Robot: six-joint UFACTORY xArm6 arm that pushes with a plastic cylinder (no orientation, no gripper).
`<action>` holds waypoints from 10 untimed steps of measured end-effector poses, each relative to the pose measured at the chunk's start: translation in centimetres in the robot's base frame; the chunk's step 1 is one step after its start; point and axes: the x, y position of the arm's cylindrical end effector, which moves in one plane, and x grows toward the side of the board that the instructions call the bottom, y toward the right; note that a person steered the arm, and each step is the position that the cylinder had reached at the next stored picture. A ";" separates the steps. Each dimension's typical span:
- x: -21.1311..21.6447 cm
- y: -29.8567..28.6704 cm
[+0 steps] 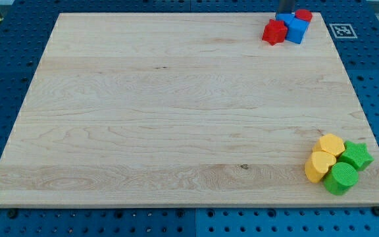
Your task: Push the blue triangle to the group of blocks
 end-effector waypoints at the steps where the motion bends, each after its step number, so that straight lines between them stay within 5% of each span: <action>1: 1.2 0.0; 6: 8.3 -0.7; 10: 18.7 -0.8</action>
